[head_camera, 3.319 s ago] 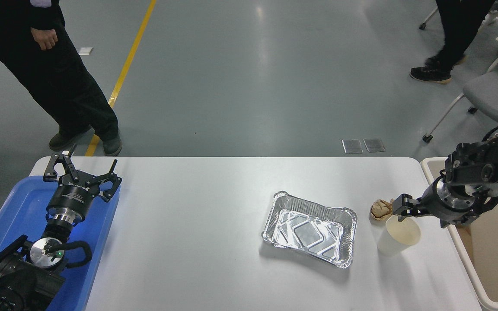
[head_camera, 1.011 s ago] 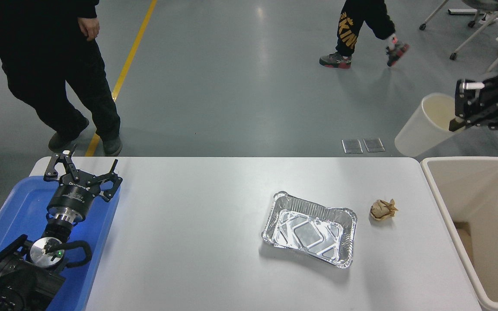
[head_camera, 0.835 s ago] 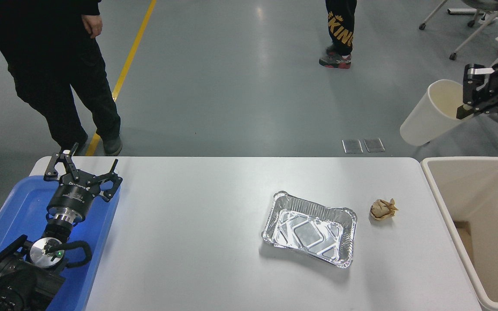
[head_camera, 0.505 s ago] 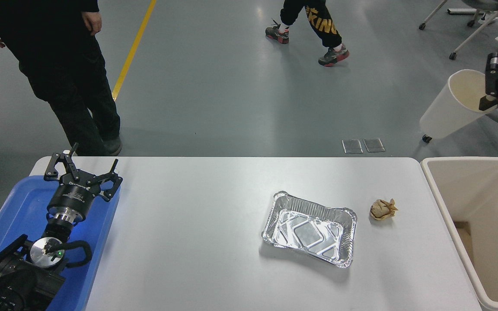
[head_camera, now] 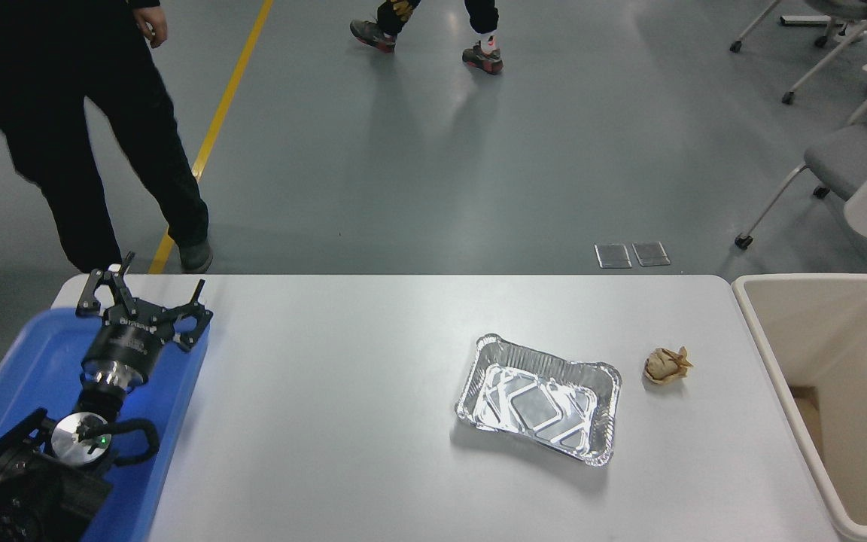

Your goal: Pick up paper cup place in dustbin

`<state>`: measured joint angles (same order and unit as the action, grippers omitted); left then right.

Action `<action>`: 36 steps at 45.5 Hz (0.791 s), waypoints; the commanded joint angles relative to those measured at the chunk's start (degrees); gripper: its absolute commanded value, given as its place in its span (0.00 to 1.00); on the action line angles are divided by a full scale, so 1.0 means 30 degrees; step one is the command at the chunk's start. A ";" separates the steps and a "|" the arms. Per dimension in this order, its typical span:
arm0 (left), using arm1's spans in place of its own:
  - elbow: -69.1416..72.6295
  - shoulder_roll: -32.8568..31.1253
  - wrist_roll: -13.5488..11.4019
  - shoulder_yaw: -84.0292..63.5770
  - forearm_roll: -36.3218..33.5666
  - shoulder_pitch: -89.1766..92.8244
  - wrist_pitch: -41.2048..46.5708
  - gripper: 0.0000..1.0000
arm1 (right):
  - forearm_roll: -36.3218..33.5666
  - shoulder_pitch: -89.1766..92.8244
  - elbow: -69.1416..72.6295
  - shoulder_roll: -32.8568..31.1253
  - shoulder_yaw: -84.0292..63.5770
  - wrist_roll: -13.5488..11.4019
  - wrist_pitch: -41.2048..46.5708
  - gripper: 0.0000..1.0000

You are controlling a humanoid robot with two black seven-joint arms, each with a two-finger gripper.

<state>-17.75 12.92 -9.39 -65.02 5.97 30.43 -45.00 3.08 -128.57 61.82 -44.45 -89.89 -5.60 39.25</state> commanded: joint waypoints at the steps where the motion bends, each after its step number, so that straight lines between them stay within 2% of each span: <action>1: 0.0000 -0.0001 -0.0004 -0.0006 0.0001 -0.0005 0.0000 0.99 | 0.0379 0.7165 -0.1739 -0.2499 0.3094 0.0021 -0.6307 0.00; 8: 0.0000 -0.0001 -0.0004 -0.0006 0.0001 -0.0005 0.0000 0.99 | 0.0351 1.2965 -0.3962 -0.2353 0.5788 0.0051 -0.9126 0.00; 19: 0.0000 -0.0001 -0.0004 -0.0006 0.0001 0.0024 0.0000 0.99 | 0.0204 2.2398 -1.0257 0.0133 1.3050 0.0021 -0.9684 0.00; 31: 0.0000 -0.0001 -0.0004 -0.0006 0.0001 0.0024 0.0000 0.99 | 0.0058 2.6184 -1.4658 0.2655 1.4170 -0.0008 -1.0005 0.00; 36: 0.0000 -0.0001 -0.0004 -0.0006 0.0001 0.0024 0.0000 0.99 | 0.0057 2.7239 -1.5713 0.3213 1.5282 -0.0300 -1.0211 0.00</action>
<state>-17.75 12.92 -9.40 -65.04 5.97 30.49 -45.00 3.44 -58.00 24.90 -39.82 -51.02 -5.65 10.54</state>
